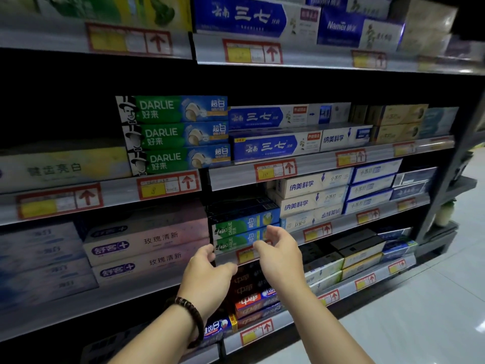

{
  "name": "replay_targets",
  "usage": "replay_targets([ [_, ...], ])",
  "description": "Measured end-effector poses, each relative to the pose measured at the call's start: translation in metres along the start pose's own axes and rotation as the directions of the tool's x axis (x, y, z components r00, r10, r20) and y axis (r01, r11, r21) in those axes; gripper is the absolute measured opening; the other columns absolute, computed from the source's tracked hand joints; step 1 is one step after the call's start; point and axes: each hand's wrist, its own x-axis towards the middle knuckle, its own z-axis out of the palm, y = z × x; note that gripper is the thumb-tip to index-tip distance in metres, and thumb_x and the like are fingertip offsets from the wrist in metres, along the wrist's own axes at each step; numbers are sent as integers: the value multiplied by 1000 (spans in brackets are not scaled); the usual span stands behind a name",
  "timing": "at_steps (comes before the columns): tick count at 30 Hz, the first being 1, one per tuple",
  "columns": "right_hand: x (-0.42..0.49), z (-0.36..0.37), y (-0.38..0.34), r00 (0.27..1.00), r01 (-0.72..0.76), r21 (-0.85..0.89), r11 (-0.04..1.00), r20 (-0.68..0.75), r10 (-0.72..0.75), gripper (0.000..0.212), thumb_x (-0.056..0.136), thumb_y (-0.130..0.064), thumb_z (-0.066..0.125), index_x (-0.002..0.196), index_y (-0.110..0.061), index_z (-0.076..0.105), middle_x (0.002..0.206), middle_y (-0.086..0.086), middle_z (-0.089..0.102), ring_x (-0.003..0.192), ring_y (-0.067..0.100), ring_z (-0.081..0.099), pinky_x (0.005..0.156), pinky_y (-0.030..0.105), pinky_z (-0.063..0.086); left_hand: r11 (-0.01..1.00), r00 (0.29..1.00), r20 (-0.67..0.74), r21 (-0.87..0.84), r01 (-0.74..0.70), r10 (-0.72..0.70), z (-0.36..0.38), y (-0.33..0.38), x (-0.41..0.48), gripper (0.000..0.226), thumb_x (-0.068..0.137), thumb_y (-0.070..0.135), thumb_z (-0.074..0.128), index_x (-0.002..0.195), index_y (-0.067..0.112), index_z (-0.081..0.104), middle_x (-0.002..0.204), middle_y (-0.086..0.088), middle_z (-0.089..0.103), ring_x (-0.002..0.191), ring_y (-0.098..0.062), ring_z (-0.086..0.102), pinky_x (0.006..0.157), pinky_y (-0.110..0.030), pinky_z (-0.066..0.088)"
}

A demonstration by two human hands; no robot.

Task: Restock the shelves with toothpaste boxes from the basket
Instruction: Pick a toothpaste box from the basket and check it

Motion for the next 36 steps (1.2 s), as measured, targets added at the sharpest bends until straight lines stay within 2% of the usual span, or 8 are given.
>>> replay_targets([
  [6, -32, -3, -21, 999, -16, -29, 999, 31, 17, 46, 96, -20, 71, 139, -24, 57, 116, -14, 66, 101, 1, 61, 86, 25, 45, 999, 1000, 18, 27, 21, -22, -19, 16, -21, 64, 93, 22, 74, 150, 24, 46, 133, 6, 54, 121, -19, 57, 106, -48, 52],
  [10, -57, -7, -32, 999, -40, -29, 999, 30, 41, 42, 95, -20, 71, 135, -25, 60, 115, -11, 68, 106, 7, 64, 99, 36, 52, 999, 999, 34, 38, 23, -24, -36, 27, -38, 62, 93, 25, 73, 149, 23, 46, 131, 4, 58, 115, -17, 60, 103, -47, 54],
  [12, -70, -10, -39, 998, -49, -32, 998, 37, 50, 39, 94, -21, 70, 132, -26, 61, 111, -12, 69, 103, 8, 66, 99, 38, 54, 999, 999, 40, 44, 19, -21, -45, 32, -47, 63, 93, 26, 73, 149, 23, 46, 128, 5, 59, 112, -16, 61, 101, -46, 56],
  [18, -109, -18, -61, 997, -40, -30, 999, 68, 42, 34, 95, -19, 70, 127, -29, 61, 108, -14, 70, 96, 3, 67, 75, 22, 51, 997, 997, 82, 74, 7, -13, -75, 40, -82, 59, 95, 26, 72, 148, 22, 46, 123, 7, 62, 104, -12, 65, 94, -39, 58],
  [22, -137, -19, -72, 993, -60, -24, 998, 98, 62, 37, 93, -20, 70, 128, -28, 63, 108, -13, 72, 99, 8, 69, 94, 43, 60, 998, 994, 103, 68, 15, -22, -96, 43, -108, 56, 98, 24, 69, 148, 21, 45, 124, 5, 62, 100, -14, 67, 86, -35, 60],
  [25, -158, -20, -77, 991, -59, -26, 998, 121, 62, 34, 94, -19, 70, 126, -28, 63, 108, -10, 72, 97, 9, 69, 93, 42, 60, 999, 993, 117, 43, 27, -32, -113, 44, -127, 51, 101, 23, 64, 148, 21, 45, 121, 6, 63, 101, -22, 70, 83, -37, 60],
  [30, -191, -17, -83, 983, -91, 20, 996, 159, 87, 31, 95, -18, 70, 122, -29, 64, 106, -8, 74, 92, 13, 73, 89, 44, 62, 999, 995, 98, 54, 3, -8, -142, 39, -149, 49, 100, 25, 66, 145, 24, 47, 121, 8, 65, 96, -14, 70, 85, -40, 61],
  [36, -227, -7, -85, 980, -95, 32, 995, 181, 88, 35, 81, -33, 71, 115, -37, 64, 102, -12, 76, 86, 11, 74, 88, 50, 61, 998, 998, 66, 69, -6, 2, -161, 32, -175, 44, 97, 25, 69, 138, 24, 53, 116, 8, 68, 102, -13, 69, 98, -41, 57],
])
